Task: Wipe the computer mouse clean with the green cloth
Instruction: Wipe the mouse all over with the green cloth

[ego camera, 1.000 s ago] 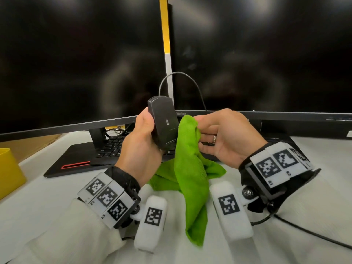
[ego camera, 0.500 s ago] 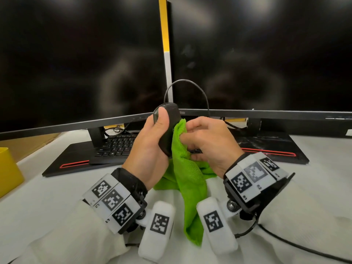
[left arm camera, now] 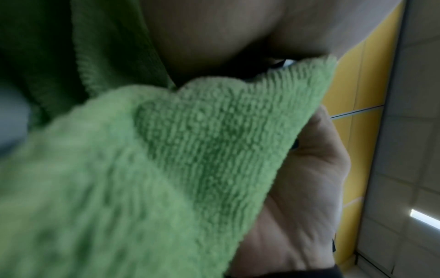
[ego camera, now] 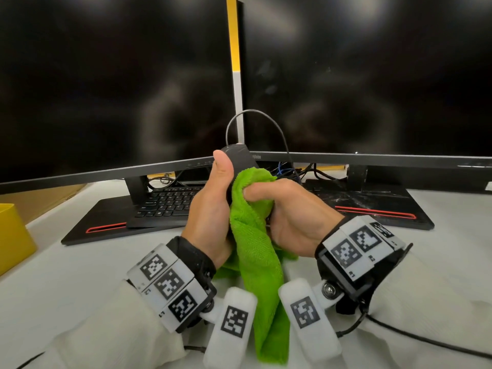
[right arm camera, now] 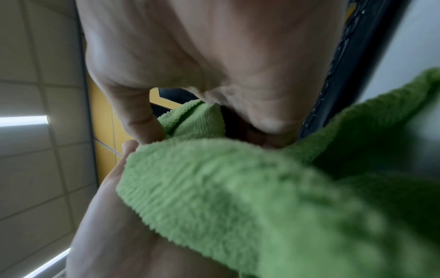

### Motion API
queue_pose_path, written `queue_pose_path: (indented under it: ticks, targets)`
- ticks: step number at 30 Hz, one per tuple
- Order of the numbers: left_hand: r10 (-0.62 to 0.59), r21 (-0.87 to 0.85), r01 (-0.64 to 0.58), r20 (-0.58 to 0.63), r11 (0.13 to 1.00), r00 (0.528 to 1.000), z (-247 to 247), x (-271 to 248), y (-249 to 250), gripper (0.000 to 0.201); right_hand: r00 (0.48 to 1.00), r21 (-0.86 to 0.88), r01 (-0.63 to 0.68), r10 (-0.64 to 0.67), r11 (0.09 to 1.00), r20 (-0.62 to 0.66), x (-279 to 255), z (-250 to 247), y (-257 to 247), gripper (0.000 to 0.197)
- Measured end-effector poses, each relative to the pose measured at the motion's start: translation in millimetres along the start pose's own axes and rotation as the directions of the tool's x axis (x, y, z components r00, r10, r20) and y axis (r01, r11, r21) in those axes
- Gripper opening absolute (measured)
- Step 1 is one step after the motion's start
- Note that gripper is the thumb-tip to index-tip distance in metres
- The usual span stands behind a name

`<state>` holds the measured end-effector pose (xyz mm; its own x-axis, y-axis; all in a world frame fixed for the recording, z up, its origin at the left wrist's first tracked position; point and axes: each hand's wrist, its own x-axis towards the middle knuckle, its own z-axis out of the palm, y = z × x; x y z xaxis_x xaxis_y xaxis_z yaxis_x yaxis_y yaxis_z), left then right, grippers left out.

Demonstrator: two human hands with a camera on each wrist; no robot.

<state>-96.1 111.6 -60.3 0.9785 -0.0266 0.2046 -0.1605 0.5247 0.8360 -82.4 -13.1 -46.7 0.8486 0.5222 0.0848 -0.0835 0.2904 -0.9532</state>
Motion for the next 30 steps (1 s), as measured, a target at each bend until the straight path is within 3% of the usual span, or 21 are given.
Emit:
queue_pose_path:
  ticks: [4,9,11,15,22,30]
  targets:
    - [0.03,0.024,-0.03,0.011,0.999,1.0,-0.6,-0.5,3.0,0.076,0.994,-0.035,0.106,-0.106,0.994,0.0,1.7,6.1,1.6,0.004]
    - [0.06,-0.013,-0.06,-0.013,0.998,0.998,2.8,-1.5,5.5,0.061,0.98,-0.145,0.183,-0.193,0.972,-0.055,3.4,6.1,5.0,0.035]
    - [0.056,-0.014,-0.057,-0.005,0.998,0.998,4.0,-2.2,7.0,0.071,0.969,-0.17,0.211,-0.229,0.963,-0.095,5.2,4.3,4.8,0.035]
    - [0.027,-0.016,-0.026,0.033,1.0,0.999,3.8,-3.3,9.8,0.083,0.943,-0.204,0.249,-0.285,0.947,-0.169,5.7,6.8,4.1,0.005]
    - [-0.004,0.008,0.003,0.038,1.0,0.999,3.4,-3.6,9.1,0.081,0.899,-0.198,0.256,-0.309,0.946,-0.31,6.4,6.5,1.2,0.016]
    - [0.02,-0.018,-0.019,0.045,1.0,0.999,5.3,-5.0,8.0,0.061,0.921,-0.21,0.156,-0.219,0.965,-0.323,8.6,-8.1,-1.0,0.036]
